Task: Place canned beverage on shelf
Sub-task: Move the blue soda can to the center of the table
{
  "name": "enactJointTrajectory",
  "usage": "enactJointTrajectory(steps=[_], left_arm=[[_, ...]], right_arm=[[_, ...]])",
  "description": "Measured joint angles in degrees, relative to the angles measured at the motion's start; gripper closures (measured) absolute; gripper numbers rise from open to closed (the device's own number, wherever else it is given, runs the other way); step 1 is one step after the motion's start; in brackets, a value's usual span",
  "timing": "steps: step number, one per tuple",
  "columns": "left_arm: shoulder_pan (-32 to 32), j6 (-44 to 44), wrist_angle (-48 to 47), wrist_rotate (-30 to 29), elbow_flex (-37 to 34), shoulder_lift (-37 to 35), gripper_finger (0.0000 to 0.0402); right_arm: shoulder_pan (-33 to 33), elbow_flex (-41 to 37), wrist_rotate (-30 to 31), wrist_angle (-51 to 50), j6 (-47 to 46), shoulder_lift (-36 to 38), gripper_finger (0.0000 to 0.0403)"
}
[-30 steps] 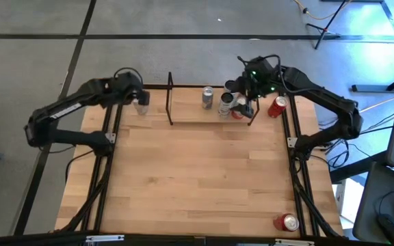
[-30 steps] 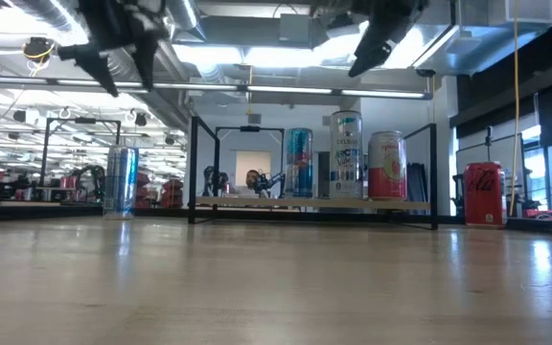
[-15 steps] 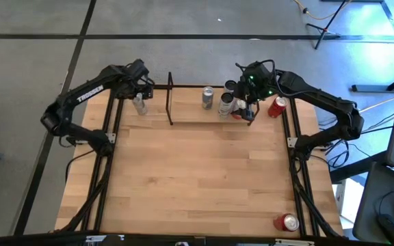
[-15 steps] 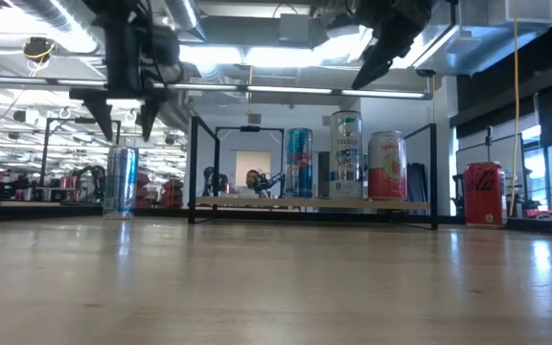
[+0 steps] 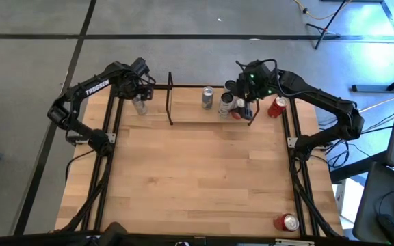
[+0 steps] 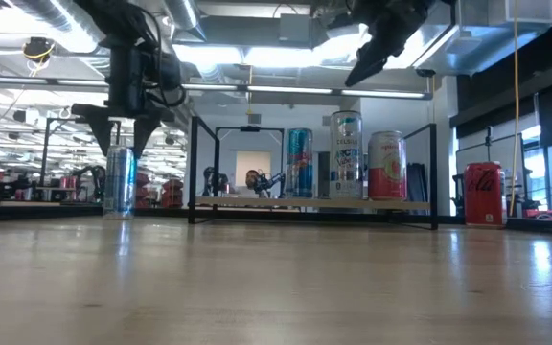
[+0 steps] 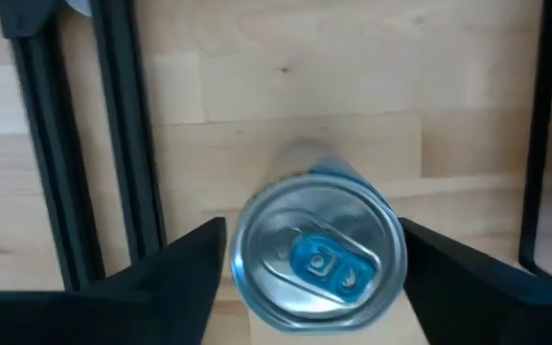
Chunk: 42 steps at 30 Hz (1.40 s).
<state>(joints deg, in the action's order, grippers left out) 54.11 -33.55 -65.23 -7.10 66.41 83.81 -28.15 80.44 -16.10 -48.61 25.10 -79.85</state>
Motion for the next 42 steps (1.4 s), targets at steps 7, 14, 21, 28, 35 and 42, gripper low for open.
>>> enactJointTrajectory(steps=[7, 14, 21, 28, 35, 42], left_arm=[[-0.67, 7.96, -0.11, 0.58, 0.04, -0.29, 0.0209], [-6.95, 23.92, -9.45, 2.92, 2.21, -1.46, 0.0209], [-21.74, 29.75, -13.74, 6.84, 7.04, -4.49, 0.0209], [-40.67, 29.83, -10.29, 10.3, 7.74, -4.66, 0.0197], [-54.15, 26.02, -2.77, 10.22, 7.74, -1.2, 0.0186], [-60.32, 25.2, 1.3, 9.23, 7.69, 5.79, 0.0184]], right_arm=[[0.0, 0.0, 0.0, 2.17, -0.63, 0.0, 0.0026], [0.03, 0.02, -0.02, 1.69, -2.15, 0.0, 0.0026], [0.05, 0.02, -0.04, 1.75, -2.32, 0.0, 0.0026], [0.05, 0.02, -0.04, 2.11, -2.32, -0.01, 0.0026], [0.05, 0.02, -0.07, 2.11, -2.67, -0.02, 0.0026], [0.05, 0.04, -0.07, 2.11, -2.73, -0.02, 0.0026]])
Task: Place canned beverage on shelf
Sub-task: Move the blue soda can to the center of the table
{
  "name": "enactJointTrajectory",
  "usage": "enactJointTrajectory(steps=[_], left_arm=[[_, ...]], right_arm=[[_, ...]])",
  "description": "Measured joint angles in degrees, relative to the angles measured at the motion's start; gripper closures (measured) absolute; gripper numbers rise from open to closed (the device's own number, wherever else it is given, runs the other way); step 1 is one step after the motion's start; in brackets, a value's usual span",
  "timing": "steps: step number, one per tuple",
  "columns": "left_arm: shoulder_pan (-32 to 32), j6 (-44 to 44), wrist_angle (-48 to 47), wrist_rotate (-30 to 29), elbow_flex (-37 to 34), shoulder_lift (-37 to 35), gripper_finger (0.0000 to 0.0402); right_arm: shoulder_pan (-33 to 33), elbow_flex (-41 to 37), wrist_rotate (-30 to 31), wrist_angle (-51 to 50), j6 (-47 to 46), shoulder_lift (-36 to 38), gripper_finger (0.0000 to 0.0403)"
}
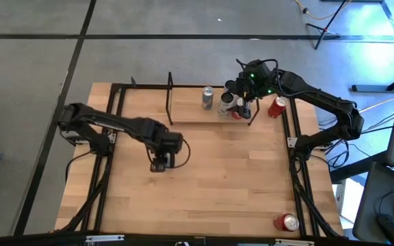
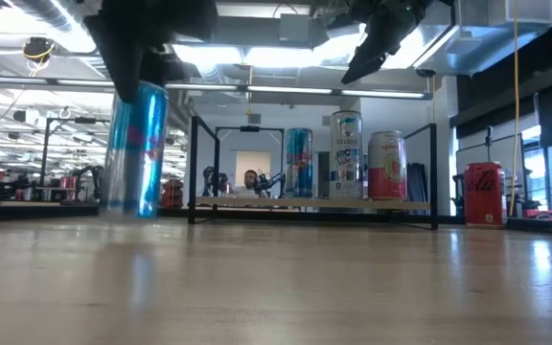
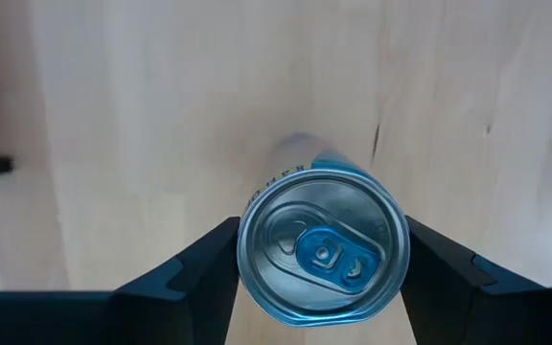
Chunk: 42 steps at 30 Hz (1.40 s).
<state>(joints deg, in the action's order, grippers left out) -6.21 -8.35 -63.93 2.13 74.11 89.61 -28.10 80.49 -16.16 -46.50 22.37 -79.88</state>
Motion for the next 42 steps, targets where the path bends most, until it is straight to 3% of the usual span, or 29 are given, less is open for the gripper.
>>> enactJointTrajectory(steps=[6, 18, 31, 38, 42], left_arm=[[-2.69, 2.74, 0.79, -1.42, 0.33, 3.25, 0.0182], [-3.28, -0.88, 3.69, -2.46, 0.17, 3.25, 0.0178], [-3.5, -5.79, 2.81, -0.8, 1.08, 2.71, 0.0063], [-3.08, -9.78, -1.14, -1.11, 8.77, 0.81, 0.0054], [-3.02, -16.34, -5.73, -2.11, 12.58, -0.97, 0.0053]], right_arm=[[0.0, 0.0, 0.0, -0.25, 0.0, 0.0, 0.0026], [0.0, 0.02, 0.0, -0.94, 0.0, 0.0, 0.0026], [0.0, 0.02, 0.0, -1.68, 0.0, 0.0, 0.0026], [0.0, 0.02, 0.0, -1.6, 0.0, 0.0, 0.0026], [0.0, 0.02, 0.0, -1.51, 0.0, 0.0, 0.0026]])
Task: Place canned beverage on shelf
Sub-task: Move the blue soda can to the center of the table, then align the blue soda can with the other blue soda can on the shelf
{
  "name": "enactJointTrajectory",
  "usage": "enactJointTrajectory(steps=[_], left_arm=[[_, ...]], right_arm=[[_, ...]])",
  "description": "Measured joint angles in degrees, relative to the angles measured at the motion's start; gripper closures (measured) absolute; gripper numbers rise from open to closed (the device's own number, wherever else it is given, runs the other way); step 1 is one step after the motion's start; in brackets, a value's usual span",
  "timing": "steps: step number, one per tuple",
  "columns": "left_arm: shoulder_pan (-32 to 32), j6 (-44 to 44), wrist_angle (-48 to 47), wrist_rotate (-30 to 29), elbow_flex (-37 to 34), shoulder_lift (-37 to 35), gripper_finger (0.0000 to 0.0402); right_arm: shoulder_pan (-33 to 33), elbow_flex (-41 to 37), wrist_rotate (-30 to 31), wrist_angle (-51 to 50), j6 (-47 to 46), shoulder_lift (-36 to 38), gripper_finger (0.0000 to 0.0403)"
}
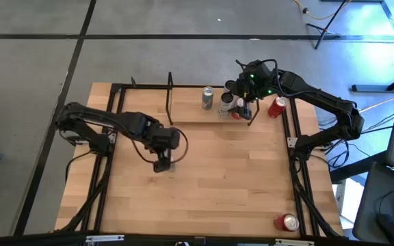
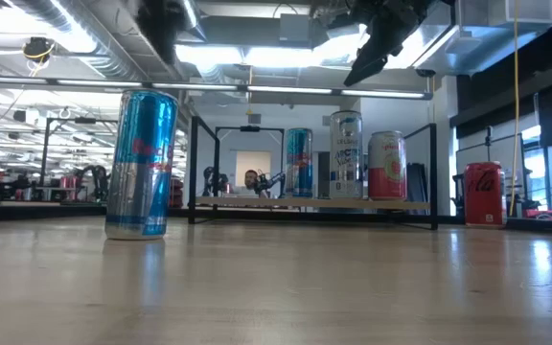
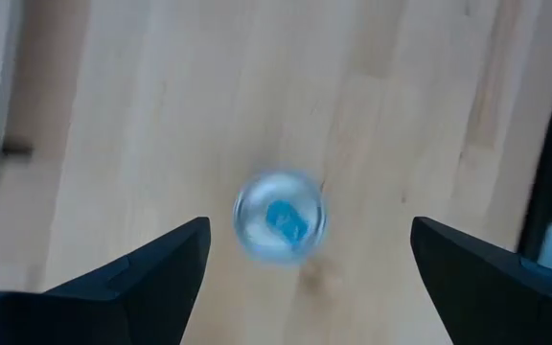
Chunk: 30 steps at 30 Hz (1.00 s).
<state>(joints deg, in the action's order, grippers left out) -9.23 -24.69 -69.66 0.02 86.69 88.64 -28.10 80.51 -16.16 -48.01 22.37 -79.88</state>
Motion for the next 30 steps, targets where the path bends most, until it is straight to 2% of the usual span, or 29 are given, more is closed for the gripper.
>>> enactJointTrajectory(steps=[4, 8, 12, 17, 23, 30], left_arm=[[-0.78, -12.81, -2.16, -1.65, 0.06, -3.72, 0.0053], [-3.5, -27.77, -2.47, -5.87, -0.76, -8.21, 0.0053], [-6.54, -40.38, -0.81, -7.9, -0.76, -9.75, 0.0053], [-9.54, -46.7, -0.32, -7.89, -0.8, -8.57, 0.0053], [-11.57, -53.73, -3.62, -10.7, -0.82, -5.18, 0.0053], [-10.9, -55.78, -5.48, -13.29, -0.82, -1.39, 0.0053]], right_arm=[[0.0, 0.0, 0.0, -0.09, 0.0, 0.0, 0.0026], [-0.01, 0.0, 0.02, -0.65, 0.0, 0.0, 0.0026], [-0.02, 0.0, 0.02, -0.6, 0.0, 0.0, 0.0026], [-0.04, 0.0, 0.11, 0.32, 0.38, -0.02, 0.0026], [-0.04, 0.0, 0.45, 0.03, 0.83, -0.02, 0.0026], [-0.04, 0.0, 0.54, -0.25, 1.95, -0.02, 0.0026]])
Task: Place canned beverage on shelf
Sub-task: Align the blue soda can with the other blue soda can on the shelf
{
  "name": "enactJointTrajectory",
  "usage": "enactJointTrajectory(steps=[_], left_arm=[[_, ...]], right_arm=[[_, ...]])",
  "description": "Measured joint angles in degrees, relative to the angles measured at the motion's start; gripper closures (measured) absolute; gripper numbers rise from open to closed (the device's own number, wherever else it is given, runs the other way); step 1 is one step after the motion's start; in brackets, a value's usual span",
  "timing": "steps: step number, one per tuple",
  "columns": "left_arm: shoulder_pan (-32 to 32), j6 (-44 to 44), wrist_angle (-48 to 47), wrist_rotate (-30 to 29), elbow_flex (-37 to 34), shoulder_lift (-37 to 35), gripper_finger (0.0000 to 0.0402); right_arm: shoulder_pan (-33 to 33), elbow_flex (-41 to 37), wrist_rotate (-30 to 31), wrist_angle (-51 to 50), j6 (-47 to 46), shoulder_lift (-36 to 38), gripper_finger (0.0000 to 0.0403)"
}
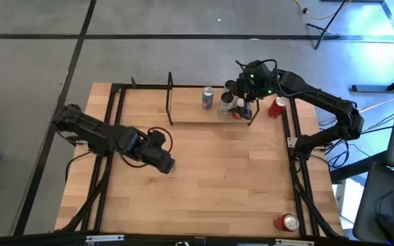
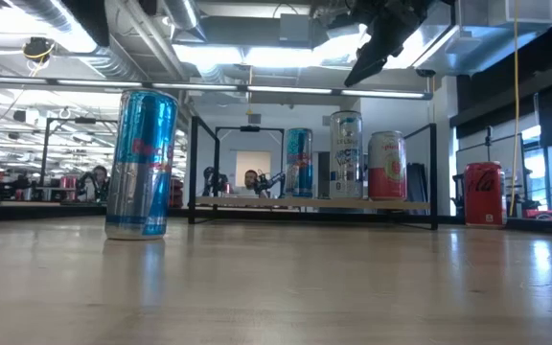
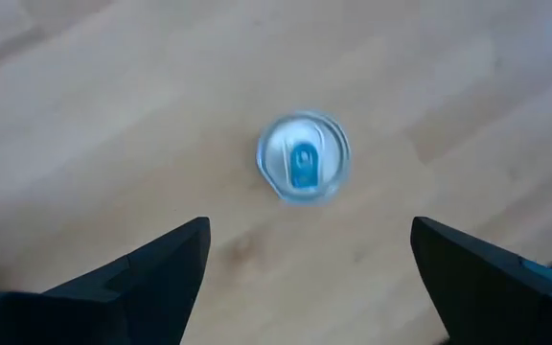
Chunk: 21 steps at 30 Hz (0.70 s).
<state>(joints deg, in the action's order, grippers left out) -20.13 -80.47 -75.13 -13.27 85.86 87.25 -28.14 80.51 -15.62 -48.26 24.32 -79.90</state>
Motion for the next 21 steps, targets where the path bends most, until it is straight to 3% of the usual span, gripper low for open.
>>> enactJointTrajectory(steps=[8, 21], left_arm=[[3.68, 4.8, 2.02, -0.54, 0.0, 4.75, 0.0053], [8.25, 11.04, 3.3, 6.96, -0.82, 12.81, 0.0053]], right_arm=[[0.0, 0.0, 0.0, 0.09, 0.21, 0.0, 0.0026], [-0.01, 0.0, -0.01, -0.38, 0.2, 0.0, 0.0026]])
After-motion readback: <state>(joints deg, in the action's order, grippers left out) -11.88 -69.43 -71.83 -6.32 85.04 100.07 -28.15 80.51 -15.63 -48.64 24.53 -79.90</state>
